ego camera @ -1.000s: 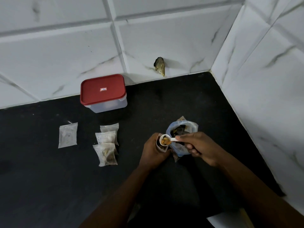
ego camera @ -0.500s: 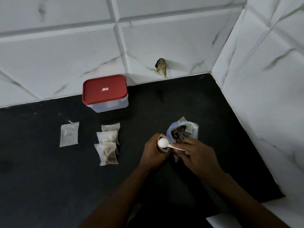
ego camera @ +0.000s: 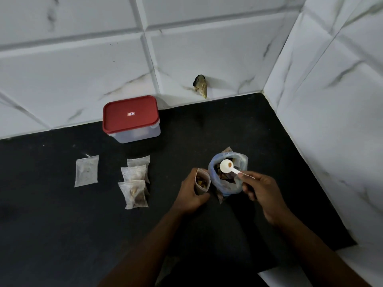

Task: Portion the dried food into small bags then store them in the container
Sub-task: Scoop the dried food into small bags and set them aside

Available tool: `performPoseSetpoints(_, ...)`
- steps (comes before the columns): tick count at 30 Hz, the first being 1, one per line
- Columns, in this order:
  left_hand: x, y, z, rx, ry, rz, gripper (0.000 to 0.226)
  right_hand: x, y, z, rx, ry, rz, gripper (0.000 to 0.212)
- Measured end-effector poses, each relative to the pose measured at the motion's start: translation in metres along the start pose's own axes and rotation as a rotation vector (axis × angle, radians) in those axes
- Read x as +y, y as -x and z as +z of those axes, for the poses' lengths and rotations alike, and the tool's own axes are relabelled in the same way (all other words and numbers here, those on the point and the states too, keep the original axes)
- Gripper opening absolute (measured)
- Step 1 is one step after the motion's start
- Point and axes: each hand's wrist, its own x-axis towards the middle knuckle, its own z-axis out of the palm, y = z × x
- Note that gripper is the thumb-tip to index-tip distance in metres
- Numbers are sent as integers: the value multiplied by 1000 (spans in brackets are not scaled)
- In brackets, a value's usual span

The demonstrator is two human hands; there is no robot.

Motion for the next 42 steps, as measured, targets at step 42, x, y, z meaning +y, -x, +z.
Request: performPoseSetpoints(42, -36, 89, -111, 241, 221, 53, 36, 6, 34, 169, -204, 239, -138, 13)
